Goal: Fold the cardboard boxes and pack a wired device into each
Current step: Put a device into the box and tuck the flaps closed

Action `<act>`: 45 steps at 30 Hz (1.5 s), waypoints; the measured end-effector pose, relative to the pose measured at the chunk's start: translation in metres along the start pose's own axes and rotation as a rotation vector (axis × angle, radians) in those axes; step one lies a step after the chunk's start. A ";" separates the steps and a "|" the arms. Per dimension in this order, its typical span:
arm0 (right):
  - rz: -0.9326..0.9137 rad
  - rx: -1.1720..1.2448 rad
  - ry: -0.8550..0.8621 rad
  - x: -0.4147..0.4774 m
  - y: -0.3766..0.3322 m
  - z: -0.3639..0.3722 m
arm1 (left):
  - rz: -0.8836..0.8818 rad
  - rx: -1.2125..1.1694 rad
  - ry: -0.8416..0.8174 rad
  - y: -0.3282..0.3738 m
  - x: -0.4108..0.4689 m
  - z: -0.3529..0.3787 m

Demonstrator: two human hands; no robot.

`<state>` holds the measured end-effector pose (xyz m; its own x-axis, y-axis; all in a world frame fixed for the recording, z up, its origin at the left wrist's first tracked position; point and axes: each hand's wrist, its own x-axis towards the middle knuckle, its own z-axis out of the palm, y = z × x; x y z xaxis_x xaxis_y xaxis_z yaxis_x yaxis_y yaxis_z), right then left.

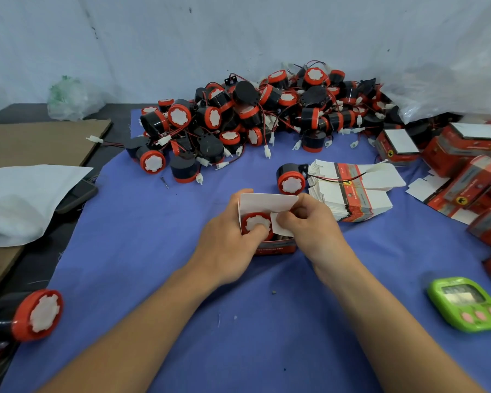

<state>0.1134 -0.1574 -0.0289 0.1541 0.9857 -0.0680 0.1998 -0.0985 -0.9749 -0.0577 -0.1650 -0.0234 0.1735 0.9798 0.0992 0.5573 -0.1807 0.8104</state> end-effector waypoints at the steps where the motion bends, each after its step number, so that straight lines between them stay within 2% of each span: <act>1: -0.005 -0.001 0.011 -0.001 0.001 0.001 | -0.001 -0.053 0.010 -0.001 0.000 -0.001; 6: 0.016 0.037 0.022 0.000 0.003 0.000 | -0.038 -0.521 0.042 -0.007 0.007 -0.010; 10: 0.021 0.058 0.026 0.001 0.003 0.000 | -0.013 -0.400 0.070 -0.010 0.008 -0.012; 18: -0.042 0.086 0.095 -0.006 0.006 0.003 | 0.028 -0.431 -0.084 -0.007 0.006 -0.011; 23: -0.077 0.059 0.109 -0.008 0.005 0.003 | -0.003 -0.468 -0.097 -0.011 0.007 -0.007; 32: -0.029 0.047 0.188 -0.004 0.006 0.004 | 0.048 -0.527 -0.203 -0.011 0.008 -0.012; 38: -0.016 -0.066 0.259 0.000 0.004 0.006 | 0.037 -0.461 -0.131 -0.010 0.011 -0.012; 45: 0.033 -0.059 0.233 0.001 0.003 0.005 | 0.020 -0.416 -0.081 -0.012 0.010 -0.008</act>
<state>0.1089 -0.1560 -0.0327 0.3796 0.9242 -0.0420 0.2459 -0.1446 -0.9584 -0.0693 -0.1522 -0.0273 0.2539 0.9635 0.0850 0.1810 -0.1337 0.9743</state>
